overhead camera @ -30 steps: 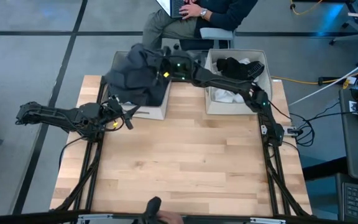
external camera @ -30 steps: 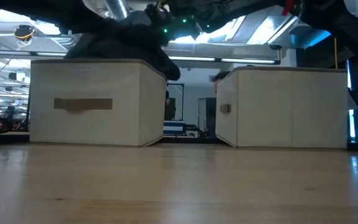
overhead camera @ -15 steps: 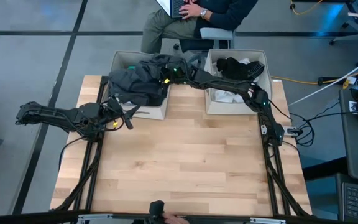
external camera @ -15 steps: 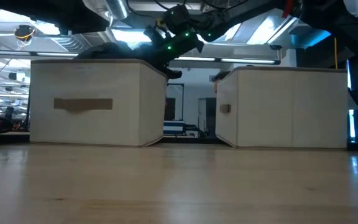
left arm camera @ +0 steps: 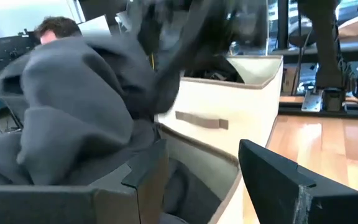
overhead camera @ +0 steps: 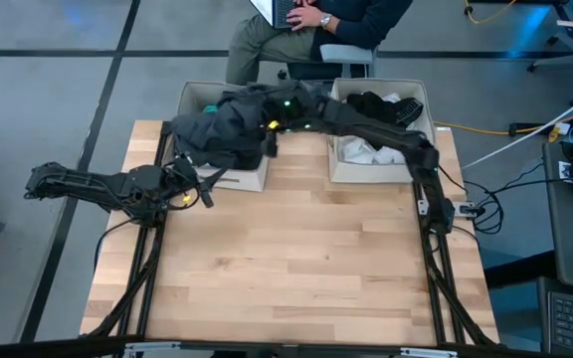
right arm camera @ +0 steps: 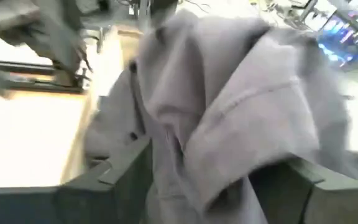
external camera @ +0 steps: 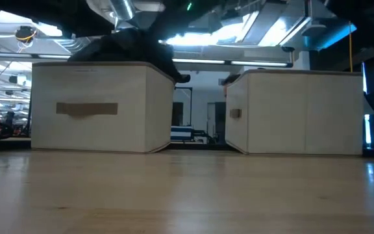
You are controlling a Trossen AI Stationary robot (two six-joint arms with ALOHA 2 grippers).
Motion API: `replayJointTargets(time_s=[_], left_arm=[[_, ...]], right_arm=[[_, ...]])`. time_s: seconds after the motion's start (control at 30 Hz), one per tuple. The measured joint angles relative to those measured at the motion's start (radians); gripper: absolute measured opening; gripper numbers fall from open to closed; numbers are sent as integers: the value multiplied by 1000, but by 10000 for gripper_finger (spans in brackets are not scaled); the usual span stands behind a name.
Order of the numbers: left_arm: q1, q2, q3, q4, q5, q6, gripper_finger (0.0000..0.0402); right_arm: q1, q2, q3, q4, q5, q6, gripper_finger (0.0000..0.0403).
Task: Sort clothes
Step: Put the gray shorts into the left laundry organizer
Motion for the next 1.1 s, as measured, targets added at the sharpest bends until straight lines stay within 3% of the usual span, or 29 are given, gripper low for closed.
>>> replayJointTargets(time_s=[0.2, 0.4, 0.6, 0.7, 0.93, 1.1], left_arm=[[23, 41, 0, 30, 2, -21, 186], [100, 167, 78, 12, 1, -65, 186], [228, 349, 346, -155, 1, -112, 186], [301, 441, 497, -268, 9, -113, 186], [498, 651, 817, -520, 226, -147, 186], [611, 771, 930, -652, 326, -171, 186]], right_arm=[[20, -72, 169, -349, 111, -20, 272], [21, -205, 149, -463, 211, -13, 266], [20, -258, 145, -553, 273, 1, 264], [20, -267, 147, -594, 361, 5, 264], [19, -264, 145, -712, 515, 33, 264], [17, -263, 145, -795, 536, 64, 264]])
